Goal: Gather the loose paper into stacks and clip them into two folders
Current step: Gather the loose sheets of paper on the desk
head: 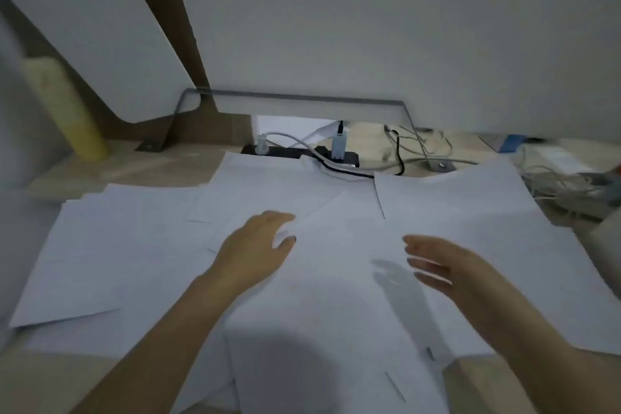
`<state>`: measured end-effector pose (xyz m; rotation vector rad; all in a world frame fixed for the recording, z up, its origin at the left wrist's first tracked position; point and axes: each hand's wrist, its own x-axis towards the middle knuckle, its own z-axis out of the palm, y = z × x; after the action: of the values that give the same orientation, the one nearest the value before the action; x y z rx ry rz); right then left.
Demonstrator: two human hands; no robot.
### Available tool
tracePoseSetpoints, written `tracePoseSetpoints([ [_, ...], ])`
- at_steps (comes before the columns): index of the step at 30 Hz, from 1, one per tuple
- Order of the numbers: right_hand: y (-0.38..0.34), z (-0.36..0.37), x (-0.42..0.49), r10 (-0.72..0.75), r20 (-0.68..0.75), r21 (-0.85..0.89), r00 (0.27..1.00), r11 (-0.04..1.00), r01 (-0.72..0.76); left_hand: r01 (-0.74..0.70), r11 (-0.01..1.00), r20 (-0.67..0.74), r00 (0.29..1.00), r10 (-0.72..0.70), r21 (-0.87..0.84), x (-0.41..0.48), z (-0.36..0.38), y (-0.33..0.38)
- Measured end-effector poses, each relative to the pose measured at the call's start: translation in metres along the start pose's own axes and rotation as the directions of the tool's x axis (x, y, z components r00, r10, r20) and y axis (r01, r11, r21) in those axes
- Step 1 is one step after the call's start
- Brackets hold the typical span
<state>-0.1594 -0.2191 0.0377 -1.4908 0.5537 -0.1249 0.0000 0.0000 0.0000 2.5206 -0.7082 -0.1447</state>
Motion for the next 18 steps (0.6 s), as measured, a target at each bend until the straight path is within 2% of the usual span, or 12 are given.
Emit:
tracePoseSetpoints([
  [2,0.023,-0.002,-0.009,0.072,-0.104,-0.028,0.992,0.997,-0.075,0.094,0.992,0.118,0.988,-0.103,0.084,-0.008,0.015,-0.009],
  [4,0.044,-0.006,-0.014,0.161,-0.145,0.021,0.976,0.987,-0.159,0.197,0.972,0.146,0.966,-0.214,0.127,-0.009,0.023,-0.021],
  [6,0.053,-0.006,-0.015,0.223,-0.172,0.115,0.96,0.972,-0.205,0.271,0.957,0.103,0.954,-0.281,0.101,0.001,0.022,-0.029],
  [8,0.054,-0.005,-0.012,0.237,-0.194,0.254,0.952,0.949,-0.184,0.343,0.939,0.043,0.938,-0.344,0.025,0.02,0.022,-0.038],
  [10,0.053,-0.006,-0.008,0.232,-0.188,0.316,0.955,0.934,-0.165,0.408,0.91,0.007,0.913,-0.409,-0.072,0.031,0.021,-0.041],
  [14,0.05,-0.007,0.016,0.226,-0.221,0.25,0.949,0.953,-0.169,0.454,0.89,-0.064,0.888,-0.456,-0.043,0.049,0.023,-0.046],
  [18,0.052,-0.005,0.038,0.214,-0.207,0.158,0.955,0.97,-0.183,0.513,0.833,0.03,0.854,-0.519,-0.206,0.057,0.016,-0.058],
])
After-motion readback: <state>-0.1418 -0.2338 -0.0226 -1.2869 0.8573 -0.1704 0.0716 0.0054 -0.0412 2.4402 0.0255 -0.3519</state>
